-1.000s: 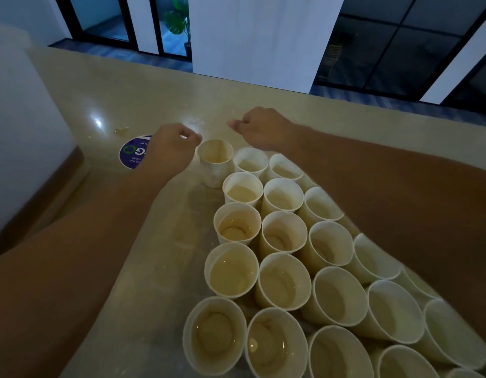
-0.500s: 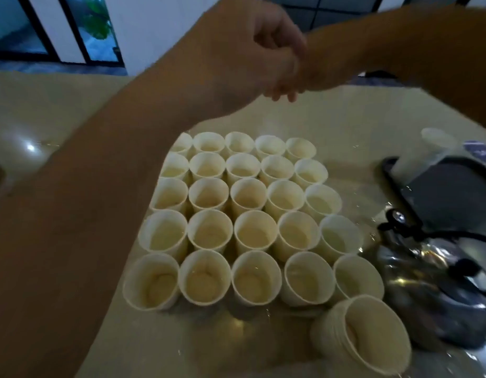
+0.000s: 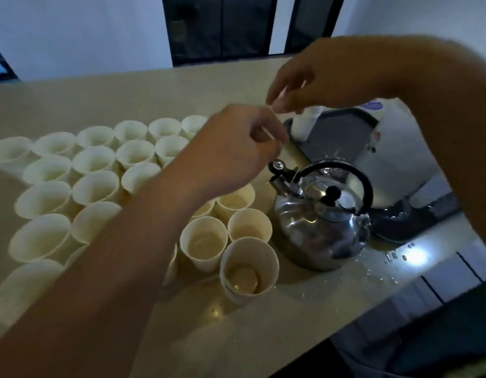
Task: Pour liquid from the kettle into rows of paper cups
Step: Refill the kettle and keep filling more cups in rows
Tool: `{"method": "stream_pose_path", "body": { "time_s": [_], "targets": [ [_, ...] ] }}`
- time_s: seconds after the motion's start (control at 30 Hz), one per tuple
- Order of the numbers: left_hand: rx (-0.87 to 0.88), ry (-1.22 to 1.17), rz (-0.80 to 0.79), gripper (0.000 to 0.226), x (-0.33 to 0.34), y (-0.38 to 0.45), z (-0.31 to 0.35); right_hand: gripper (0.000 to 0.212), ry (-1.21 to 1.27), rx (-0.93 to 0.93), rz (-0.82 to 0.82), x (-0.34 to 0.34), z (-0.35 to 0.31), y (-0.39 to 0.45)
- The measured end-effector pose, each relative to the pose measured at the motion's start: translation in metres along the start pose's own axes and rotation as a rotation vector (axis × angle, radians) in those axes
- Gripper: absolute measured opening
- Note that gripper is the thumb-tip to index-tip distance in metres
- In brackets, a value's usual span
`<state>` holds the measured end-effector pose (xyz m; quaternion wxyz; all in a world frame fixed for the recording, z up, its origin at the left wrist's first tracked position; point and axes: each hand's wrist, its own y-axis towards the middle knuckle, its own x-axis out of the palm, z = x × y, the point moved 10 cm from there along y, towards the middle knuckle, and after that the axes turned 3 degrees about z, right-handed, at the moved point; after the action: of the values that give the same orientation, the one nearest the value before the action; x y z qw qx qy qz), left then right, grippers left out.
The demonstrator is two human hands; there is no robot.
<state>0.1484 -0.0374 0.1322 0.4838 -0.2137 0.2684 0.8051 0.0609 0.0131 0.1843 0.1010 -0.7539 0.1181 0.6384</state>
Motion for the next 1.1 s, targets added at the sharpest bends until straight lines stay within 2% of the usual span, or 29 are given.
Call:
{"method": "stream_pose_path", "body": {
  "time_s": [0.07,0.13,0.23,0.33,0.5,0.63,0.7,0.77,0.93,1.03,1.1],
  "targets": [
    [-0.013,0.041,-0.038,0.014,0.023,0.003,-0.007,0.022,0.030,0.156,0.167,-0.016,0.030,-0.024],
    [-0.028,0.085,-0.059,0.015,0.043,0.010,-0.011,0.018,0.163,0.247,0.493,-0.038,0.056,-0.056],
    [0.044,0.199,-0.104,0.022,0.072,0.020,0.002,0.015,0.180,0.404,0.944,-0.050,0.098,-0.125],
    [0.177,0.315,-0.165,0.033,0.097,0.028,0.024,0.024,0.157,0.537,1.136,-0.032,0.135,-0.169],
    [0.222,0.447,-0.264,0.030,0.122,0.043,0.031,0.027,0.117,0.667,1.196,0.007,0.169,-0.208],
    [0.206,0.450,-0.252,0.016,0.130,0.053,0.032,0.041,0.099,0.746,1.367,0.036,0.172,-0.241],
    [0.187,0.450,-0.255,0.011,0.135,0.057,0.032,0.045,0.253,0.796,1.441,0.051,0.186,-0.250],
    [0.164,0.456,-0.257,0.009,0.138,0.061,0.033,0.046,0.518,0.835,1.466,0.069,0.205,-0.250],
    [0.088,0.488,-0.258,0.012,0.145,0.073,0.025,0.036,0.844,0.870,1.350,0.100,0.227,-0.230],
    [0.027,0.551,-0.383,0.022,0.161,0.072,0.012,0.037,1.025,0.786,1.319,0.111,0.234,-0.220],
    [0.037,0.604,-0.508,0.034,0.172,0.066,0.006,0.039,1.030,0.768,1.283,0.115,0.234,-0.214]
  ]
}}
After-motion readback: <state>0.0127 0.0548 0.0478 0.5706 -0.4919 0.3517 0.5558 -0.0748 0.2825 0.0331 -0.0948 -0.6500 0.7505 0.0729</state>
